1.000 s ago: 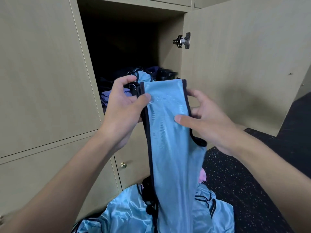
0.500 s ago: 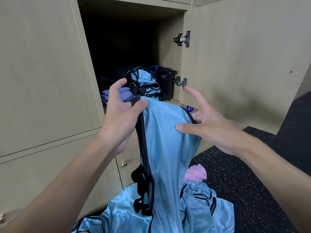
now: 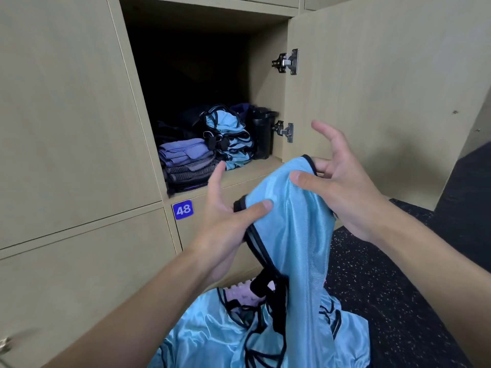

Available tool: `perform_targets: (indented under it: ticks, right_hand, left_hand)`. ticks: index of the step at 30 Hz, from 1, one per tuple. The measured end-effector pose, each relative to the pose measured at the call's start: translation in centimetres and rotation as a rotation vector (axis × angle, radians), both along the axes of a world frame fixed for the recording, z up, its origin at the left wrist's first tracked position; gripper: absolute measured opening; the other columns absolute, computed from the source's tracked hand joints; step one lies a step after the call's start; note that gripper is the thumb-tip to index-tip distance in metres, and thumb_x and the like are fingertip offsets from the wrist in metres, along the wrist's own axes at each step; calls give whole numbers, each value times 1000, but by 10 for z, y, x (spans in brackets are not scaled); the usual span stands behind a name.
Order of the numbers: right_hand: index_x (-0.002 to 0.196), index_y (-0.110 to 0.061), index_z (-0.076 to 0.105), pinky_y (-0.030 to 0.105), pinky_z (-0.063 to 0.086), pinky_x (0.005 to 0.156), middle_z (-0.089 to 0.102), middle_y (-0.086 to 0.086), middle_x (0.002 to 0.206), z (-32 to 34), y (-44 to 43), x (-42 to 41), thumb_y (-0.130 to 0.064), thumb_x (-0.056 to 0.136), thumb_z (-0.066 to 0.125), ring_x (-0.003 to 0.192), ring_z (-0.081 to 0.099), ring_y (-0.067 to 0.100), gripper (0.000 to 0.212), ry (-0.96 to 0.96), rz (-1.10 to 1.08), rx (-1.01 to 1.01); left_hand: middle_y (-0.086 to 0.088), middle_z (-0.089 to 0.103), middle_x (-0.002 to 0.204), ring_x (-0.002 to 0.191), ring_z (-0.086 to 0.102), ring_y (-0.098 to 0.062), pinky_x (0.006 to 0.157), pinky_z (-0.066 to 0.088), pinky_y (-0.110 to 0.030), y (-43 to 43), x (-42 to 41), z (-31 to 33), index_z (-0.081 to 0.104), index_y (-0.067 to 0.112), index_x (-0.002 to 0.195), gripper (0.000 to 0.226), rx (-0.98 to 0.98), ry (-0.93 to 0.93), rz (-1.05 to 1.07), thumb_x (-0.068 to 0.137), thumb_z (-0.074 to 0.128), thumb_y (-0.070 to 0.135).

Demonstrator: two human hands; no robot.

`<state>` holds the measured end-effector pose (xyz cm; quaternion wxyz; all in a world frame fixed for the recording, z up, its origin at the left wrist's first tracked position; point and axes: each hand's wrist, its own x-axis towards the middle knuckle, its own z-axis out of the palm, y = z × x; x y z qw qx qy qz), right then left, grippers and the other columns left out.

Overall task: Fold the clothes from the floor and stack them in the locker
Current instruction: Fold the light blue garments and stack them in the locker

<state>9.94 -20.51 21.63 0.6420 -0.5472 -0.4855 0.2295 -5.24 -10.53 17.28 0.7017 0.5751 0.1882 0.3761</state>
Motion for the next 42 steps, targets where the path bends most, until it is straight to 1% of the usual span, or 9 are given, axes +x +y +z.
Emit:
perform_targets:
  ticks: [4, 10, 15, 18, 23, 29, 34, 39, 42]
  right_hand:
    - [145, -52, 22, 39, 58, 79, 76, 11, 97, -3, -4, 7, -1, 84, 73, 84, 74, 23, 94, -40, 86, -144]
    - [143, -49, 28, 46, 58, 84, 75, 7, 88, -13, 2, 1, 6, 87, 67, 78, 69, 23, 87, -78, 69, -98]
    - [139, -53, 27, 43, 60, 80, 76, 6, 97, -14, 4, 4, -6, 85, 74, 86, 73, 23, 86, -16, 20, -79]
    - [144, -52, 22, 23, 56, 74, 75, 2, 96, -16, 4, 4, -4, 81, 77, 89, 73, 16, 97, 6, 54, -129]
    - [146, -48, 24, 32, 56, 85, 73, 1, 94, -21, 11, 6, 2, 78, 77, 90, 73, 17, 100, 177, -65, 15]
    - [149, -52, 15, 37, 55, 96, 52, -8, 140, -34, 14, -14, -1, 75, 82, 109, 67, 8, 113, 46, 42, -54]
    - [131, -78, 10, 50, 38, 113, 29, -15, 158, -42, 22, -24, -39, 56, 93, 141, 40, 13, 119, -64, 60, 17]
    - [145, -61, 17, 43, 36, 116, 26, -23, 157, -42, 29, -33, -19, 68, 83, 144, 30, 3, 110, -106, -85, 69]
    - [150, -48, 19, 9, 33, 106, 22, -24, 157, -36, 28, -29, -6, 78, 80, 133, 24, -15, 103, -67, -166, 96]
  left_hand:
    - [-5, 66, 131, 113, 68, -23, 98, 55, -44, 6, 2, 11, 28, 49, 147, 87, 73, -121, 125, 90, 66, -5]
    - [17, 53, 140, 131, 53, -15, 108, 46, -41, -6, 1, -4, 45, 60, 132, 87, 232, 168, 5, 66, 93, 29]
    - [-9, 69, 120, 101, 72, -29, 89, 58, -50, -2, 7, 0, 61, 44, 118, 68, 196, 111, 136, 67, 88, 8]
    - [3, 74, 105, 87, 75, -17, 75, 62, -36, 6, 2, 12, 59, 28, 124, 64, 154, 12, 213, 74, 83, -3]
    - [9, 72, 99, 80, 74, -8, 68, 59, -25, 16, -7, 28, 59, 24, 125, 59, 103, -34, 247, 77, 78, -5]
    - [-6, 68, 121, 94, 74, -22, 85, 61, -44, 19, -12, 36, 57, 28, 122, 56, 24, -39, 282, 78, 80, 2]
    - [-4, 74, 98, 86, 75, -21, 85, 61, -44, 16, -11, 37, 53, 24, 127, 57, -35, -64, 291, 82, 77, 0]
    - [4, 75, 104, 93, 74, -15, 89, 59, -42, 14, -11, 30, 30, 33, 147, 86, -60, 45, 219, 80, 82, 15]
    - [6, 58, 138, 120, 63, -19, 108, 44, -48, 2, -12, 16, 14, 57, 147, 122, -32, 238, 147, 54, 93, 46]
